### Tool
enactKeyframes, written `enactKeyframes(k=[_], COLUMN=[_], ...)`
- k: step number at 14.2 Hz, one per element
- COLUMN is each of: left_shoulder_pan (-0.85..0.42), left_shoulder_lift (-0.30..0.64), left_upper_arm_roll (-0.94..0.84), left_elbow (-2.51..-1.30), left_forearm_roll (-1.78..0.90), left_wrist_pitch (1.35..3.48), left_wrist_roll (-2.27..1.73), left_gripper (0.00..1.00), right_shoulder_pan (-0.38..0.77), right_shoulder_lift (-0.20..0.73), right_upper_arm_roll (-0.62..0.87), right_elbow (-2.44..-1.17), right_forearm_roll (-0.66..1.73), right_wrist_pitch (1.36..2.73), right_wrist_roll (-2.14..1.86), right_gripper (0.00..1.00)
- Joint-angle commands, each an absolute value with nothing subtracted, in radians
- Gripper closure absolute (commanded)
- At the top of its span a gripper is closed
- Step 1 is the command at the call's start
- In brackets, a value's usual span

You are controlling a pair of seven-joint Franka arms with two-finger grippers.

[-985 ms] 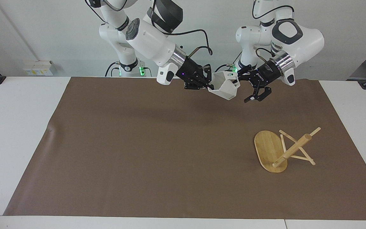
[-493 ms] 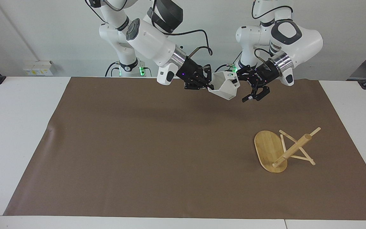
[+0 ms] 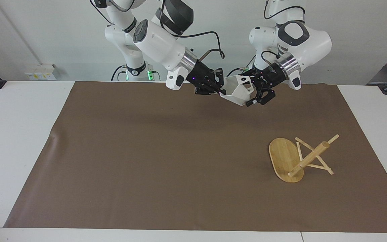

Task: Hang cup on rack
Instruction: 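Close the left gripper on the cup held by the right gripper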

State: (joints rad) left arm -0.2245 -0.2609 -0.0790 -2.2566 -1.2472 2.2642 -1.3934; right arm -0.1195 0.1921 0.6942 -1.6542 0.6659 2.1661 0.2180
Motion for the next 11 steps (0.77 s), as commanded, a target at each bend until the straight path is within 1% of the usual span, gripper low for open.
enactKeyframes(k=[1, 2, 3, 5, 8, 9, 11], left_shoulder_pan=[-0.245, -0.245, -0.245, -0.242, -0.241, -0.241, -0.242], left_shoulder_lift=[-0.236, -0.236, -0.236, -0.235, -0.236, -0.235, -0.236], left_upper_arm_roll=[-0.069, -0.069, -0.069, -0.068, -0.067, -0.067, -0.067], left_elbow=[-2.247, -2.247, -2.247, -2.238, -2.229, -2.229, -2.229], left_forearm_roll=[-1.272, -1.272, -1.272, -1.270, -1.264, -1.264, -1.264], left_wrist_pitch=[2.284, 2.283, 2.280, 2.266, 2.261, 2.261, 2.263], left_wrist_roll=[-1.370, -1.370, -1.370, -1.368, -1.368, -1.368, -1.370], left_gripper=[0.00, 0.06, 0.21, 0.59, 0.96, 1.00, 1.00], right_shoulder_pan=[-0.132, -0.132, -0.132, -0.132, -0.132, -0.132, -0.132], right_shoulder_lift=[0.189, 0.189, 0.189, 0.189, 0.189, 0.189, 0.189], right_upper_arm_roll=[0.707, 0.707, 0.707, 0.707, 0.707, 0.707, 0.707], right_elbow=[-1.657, -1.657, -1.657, -1.657, -1.657, -1.657, -1.657], right_forearm_roll=[0.647, 0.647, 0.647, 0.647, 0.647, 0.647, 0.647], right_wrist_pitch=[2.163, 2.163, 2.163, 2.163, 2.163, 2.163, 2.161], right_wrist_roll=[0.225, 0.225, 0.225, 0.225, 0.227, 0.227, 0.229], right_gripper=[1.00, 1.00, 1.00, 1.00, 1.00, 1.00, 1.00])
